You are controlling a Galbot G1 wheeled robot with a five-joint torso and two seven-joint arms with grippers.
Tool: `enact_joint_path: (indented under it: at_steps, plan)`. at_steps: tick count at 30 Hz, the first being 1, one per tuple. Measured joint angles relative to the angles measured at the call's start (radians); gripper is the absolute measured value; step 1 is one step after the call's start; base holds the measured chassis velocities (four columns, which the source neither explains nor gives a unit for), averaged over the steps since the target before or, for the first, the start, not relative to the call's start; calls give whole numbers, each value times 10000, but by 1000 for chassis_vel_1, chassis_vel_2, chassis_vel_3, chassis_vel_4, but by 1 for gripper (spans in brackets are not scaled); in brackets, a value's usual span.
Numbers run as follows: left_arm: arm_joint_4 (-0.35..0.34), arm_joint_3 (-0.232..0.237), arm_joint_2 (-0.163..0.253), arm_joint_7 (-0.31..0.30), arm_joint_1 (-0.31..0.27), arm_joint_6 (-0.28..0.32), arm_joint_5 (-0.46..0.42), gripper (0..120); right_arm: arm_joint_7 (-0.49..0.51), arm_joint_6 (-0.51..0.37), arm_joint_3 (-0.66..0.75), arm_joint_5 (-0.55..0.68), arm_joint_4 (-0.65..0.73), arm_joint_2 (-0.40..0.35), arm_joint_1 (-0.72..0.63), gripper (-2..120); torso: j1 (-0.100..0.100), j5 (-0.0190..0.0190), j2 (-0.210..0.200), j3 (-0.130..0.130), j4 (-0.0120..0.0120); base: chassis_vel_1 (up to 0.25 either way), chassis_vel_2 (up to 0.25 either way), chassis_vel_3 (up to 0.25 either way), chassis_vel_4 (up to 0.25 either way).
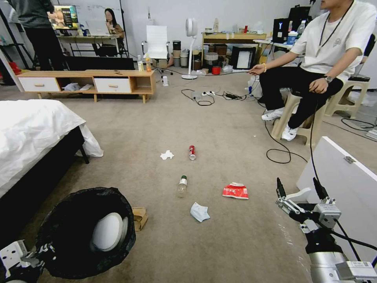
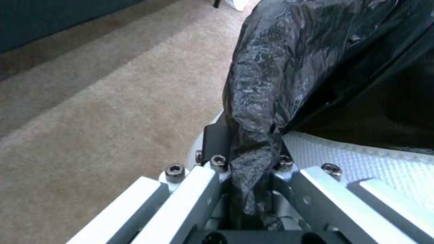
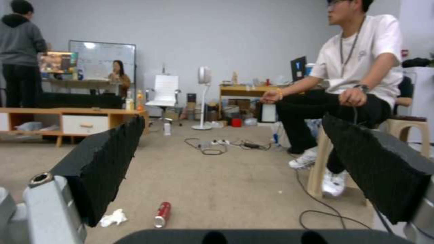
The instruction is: Pick up the trash bin and place the garbage on the floor into it.
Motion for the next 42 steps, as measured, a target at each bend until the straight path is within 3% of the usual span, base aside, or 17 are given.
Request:
enact_joint_path:
  at_steps: [42]
  plan:
    - [1,80,-41,202,132,-1,229,2,-5,116,16,-105,43,35,-173,100,0,0,0,0,1,36,34,34,32]
